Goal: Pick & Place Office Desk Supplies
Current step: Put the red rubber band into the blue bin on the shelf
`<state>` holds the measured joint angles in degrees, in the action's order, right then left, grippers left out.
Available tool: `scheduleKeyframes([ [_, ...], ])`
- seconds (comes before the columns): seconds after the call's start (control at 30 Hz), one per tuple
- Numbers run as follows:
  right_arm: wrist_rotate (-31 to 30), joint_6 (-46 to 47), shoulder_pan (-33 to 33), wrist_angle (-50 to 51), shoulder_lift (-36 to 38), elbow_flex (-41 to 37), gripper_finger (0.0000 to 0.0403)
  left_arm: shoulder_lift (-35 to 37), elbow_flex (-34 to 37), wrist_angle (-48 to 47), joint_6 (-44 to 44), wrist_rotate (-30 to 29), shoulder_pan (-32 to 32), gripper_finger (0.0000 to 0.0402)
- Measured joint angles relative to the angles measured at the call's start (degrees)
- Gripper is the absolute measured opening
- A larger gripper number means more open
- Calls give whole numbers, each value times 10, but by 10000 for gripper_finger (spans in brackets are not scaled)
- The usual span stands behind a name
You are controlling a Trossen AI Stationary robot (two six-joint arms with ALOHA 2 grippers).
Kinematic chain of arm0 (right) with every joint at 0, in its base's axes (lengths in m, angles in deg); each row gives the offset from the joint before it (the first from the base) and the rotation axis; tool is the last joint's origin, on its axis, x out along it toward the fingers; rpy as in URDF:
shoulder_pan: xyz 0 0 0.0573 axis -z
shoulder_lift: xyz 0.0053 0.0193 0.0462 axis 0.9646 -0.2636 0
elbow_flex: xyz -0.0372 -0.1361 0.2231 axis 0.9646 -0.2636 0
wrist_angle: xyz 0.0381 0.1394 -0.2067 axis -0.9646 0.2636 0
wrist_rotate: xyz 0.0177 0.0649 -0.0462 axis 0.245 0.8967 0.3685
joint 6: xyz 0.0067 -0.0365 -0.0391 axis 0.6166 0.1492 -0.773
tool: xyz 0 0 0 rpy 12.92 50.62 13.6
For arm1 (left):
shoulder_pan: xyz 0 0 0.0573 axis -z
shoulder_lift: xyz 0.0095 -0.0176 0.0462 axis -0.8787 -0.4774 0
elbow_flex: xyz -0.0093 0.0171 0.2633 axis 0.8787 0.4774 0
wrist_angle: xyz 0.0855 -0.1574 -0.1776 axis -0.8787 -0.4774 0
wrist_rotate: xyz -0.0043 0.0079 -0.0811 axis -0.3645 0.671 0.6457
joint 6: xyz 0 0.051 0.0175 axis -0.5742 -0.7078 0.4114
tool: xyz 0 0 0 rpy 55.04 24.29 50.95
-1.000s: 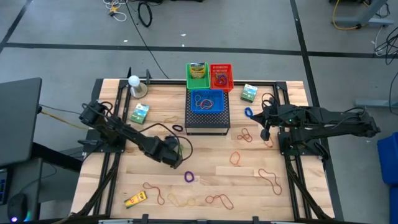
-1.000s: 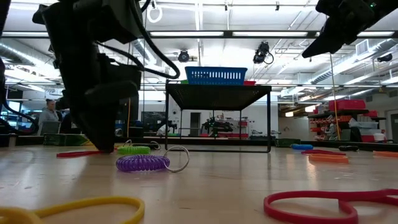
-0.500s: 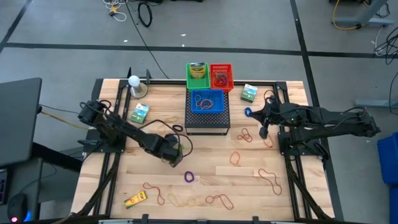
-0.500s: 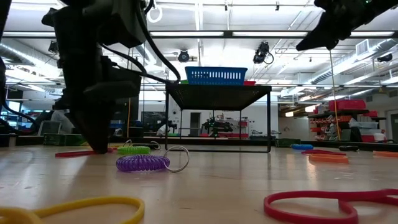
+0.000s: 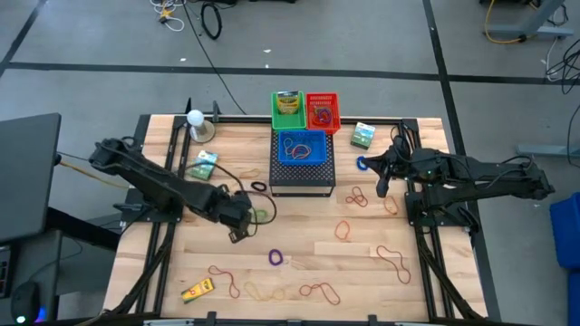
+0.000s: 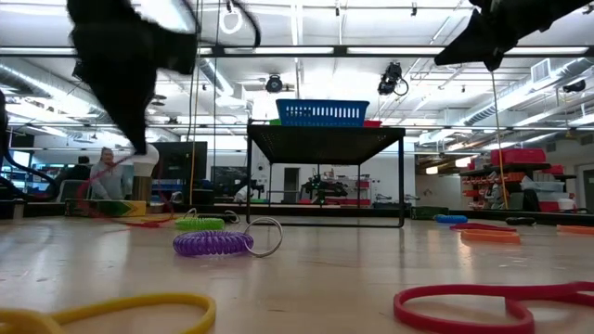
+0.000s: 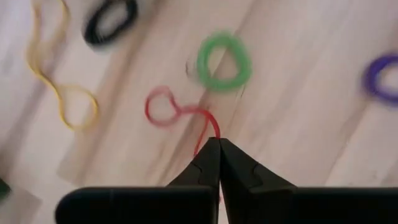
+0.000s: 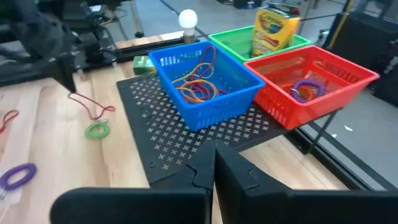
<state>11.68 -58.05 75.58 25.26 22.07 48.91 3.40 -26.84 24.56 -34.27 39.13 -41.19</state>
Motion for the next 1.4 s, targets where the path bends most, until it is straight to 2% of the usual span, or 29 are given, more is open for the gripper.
scheduleKeyframes([
  [0.27, -4, 12, 0, -1, 0, 0, 11, 89, -53, 0, -59, -70, -3, 4],
  [0.5, -3, 38, 0, -11, 0, 0, 11, 111, -169, 4, -134, -145, -45, 4],
  [0.67, -3, 34, 0, -11, 0, 0, 11, 111, -214, 98, -225, -151, -103, 4],
  [0.87, -4, 28, 0, -11, 0, 0, 11, 99, -219, 263, -338, -101, -191, 4],
  [1.03, -13, 28, 0, -11, 0, 0, 11, 65, -219, 368, -384, -40, -253, 5],
  [1.13, -17, 29, 0, -14, 0, 0, 11, 34, -219, 384, -393, -8, -278, 5],
  [1.3, -18, 29, 0, -22, 0, 0, 11, -21, -219, 396, -403, 1, -304, 5],
  [1.4, -18, 29, 0, -25, 0, 0, 11, -53, -218, 394, -399, 35, -314, 5],
])
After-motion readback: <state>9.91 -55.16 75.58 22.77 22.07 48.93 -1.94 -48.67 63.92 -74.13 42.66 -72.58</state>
